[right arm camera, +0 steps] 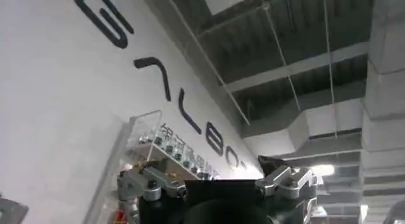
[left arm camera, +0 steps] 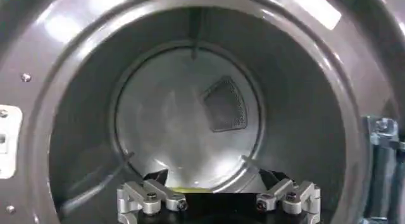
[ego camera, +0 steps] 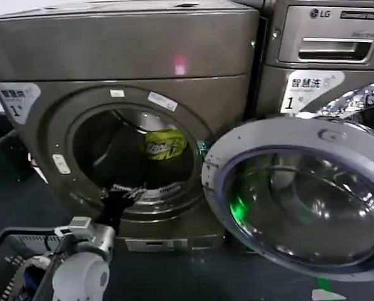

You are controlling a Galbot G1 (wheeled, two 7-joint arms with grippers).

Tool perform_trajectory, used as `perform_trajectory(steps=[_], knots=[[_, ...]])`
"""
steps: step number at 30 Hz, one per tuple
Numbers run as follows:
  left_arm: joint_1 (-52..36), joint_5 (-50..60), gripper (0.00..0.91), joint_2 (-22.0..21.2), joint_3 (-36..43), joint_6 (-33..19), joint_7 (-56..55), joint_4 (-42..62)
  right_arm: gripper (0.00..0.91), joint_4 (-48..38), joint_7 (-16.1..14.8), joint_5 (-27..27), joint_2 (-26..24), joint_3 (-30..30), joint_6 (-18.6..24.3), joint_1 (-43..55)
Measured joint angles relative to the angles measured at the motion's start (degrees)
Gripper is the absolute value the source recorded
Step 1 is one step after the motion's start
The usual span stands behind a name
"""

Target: Grasp the clothes from the dryer.

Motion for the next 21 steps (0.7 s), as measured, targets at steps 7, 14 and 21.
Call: perform_trajectory(steps=[7, 14, 21], knots=[[-0.43, -0.08, 0.907, 0.05, -0.13, -0.12, -0.01, 0.55, 0.907, -0.01, 0.11, -0.1, -0.09, 0.95, 0.14, -0.58], [-0.59, -0.07, 0.907, 0.04, 0.07, -0.13, 0.0, 0.76, 0.907, -0.15, 0.09, -0.11, -0.07, 1.41, 0.18, -0.91], [-0.33, -0.1, 0.907, 0.21, 0.02, -0.13, 0.0, 0.65, 0.907, 0.12, 0.05, -0.02, -0.08, 1.68, 0.19, -1.23]])
